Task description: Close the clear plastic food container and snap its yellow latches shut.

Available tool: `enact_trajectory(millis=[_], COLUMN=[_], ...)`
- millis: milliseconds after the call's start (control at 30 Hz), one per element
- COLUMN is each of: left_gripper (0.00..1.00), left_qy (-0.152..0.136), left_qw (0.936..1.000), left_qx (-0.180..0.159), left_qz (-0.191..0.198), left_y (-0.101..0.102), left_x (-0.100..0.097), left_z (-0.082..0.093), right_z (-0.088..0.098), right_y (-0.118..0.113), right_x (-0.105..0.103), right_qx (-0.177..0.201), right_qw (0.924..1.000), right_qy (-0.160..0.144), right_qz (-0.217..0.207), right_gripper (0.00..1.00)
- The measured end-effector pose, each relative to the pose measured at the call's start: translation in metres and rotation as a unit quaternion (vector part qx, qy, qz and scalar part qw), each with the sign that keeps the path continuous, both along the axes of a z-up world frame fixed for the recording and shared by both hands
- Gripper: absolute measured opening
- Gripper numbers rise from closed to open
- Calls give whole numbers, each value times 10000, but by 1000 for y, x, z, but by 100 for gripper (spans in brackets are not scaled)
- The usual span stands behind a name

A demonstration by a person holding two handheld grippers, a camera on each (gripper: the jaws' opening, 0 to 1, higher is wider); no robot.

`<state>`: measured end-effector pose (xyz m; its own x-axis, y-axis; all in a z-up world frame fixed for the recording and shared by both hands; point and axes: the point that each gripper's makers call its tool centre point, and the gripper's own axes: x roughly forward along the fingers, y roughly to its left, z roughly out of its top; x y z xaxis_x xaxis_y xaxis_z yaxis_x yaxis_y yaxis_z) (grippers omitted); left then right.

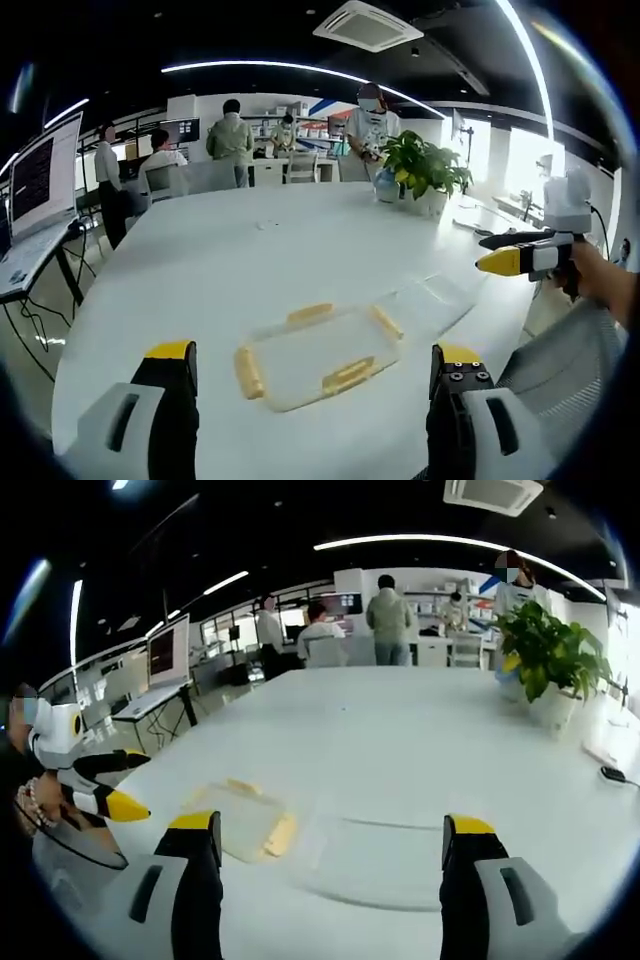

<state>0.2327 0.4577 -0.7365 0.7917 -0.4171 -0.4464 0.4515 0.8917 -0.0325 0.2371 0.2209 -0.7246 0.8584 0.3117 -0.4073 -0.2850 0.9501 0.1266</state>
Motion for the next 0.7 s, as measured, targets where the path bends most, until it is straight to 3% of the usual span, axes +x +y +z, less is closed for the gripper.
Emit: enact_trajectory(millis=[700], left_gripper=[92], left_qy=[147], left_qw=[9999], left_qx=[38], left_qz=[-46], left_y=[-1], left_x=[-2], left_z=[-3], right_z=[1], right_y=[0], right_x=[-2], right_qx=[-3], right_qw=[10000], right_qy=[61], right_qz=[57], right_gripper=[87])
